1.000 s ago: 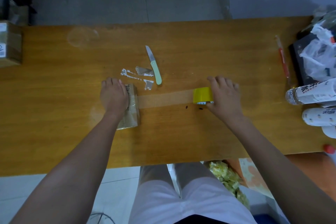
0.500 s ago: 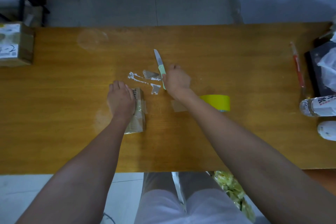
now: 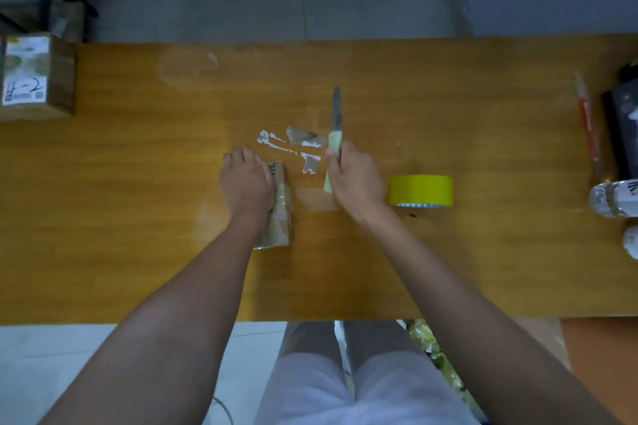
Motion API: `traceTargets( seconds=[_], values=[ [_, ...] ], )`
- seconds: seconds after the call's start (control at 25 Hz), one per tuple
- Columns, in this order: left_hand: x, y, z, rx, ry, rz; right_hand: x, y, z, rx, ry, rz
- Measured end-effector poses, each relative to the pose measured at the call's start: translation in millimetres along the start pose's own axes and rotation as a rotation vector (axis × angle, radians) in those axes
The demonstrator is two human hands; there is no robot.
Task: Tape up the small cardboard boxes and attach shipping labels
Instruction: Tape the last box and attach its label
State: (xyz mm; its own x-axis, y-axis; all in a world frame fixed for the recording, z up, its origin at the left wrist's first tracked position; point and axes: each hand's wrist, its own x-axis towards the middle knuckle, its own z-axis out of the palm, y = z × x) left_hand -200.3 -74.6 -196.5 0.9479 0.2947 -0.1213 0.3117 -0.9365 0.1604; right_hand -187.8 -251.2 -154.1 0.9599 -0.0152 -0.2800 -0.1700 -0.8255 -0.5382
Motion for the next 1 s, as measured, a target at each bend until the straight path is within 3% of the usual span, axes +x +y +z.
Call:
traceTargets(
  seconds=[0.24,0.72,1.0],
  values=[
    [-0.8,-0.5,-0.7,0.021,-0.02,0.01,-103.6,17.4,45.6,-0.144,-0.181,-0.043],
    [6.5,-4.5,8.2,0.153,-0.076,0.045,-109.3,9.7,87.3,-0.135,-0.177,0.008],
    [4.4,-3.5,5.6,0.139,-0.04,0.055,-109.1,2.1,93.8,-0.183,-0.275,0.012]
  ],
)
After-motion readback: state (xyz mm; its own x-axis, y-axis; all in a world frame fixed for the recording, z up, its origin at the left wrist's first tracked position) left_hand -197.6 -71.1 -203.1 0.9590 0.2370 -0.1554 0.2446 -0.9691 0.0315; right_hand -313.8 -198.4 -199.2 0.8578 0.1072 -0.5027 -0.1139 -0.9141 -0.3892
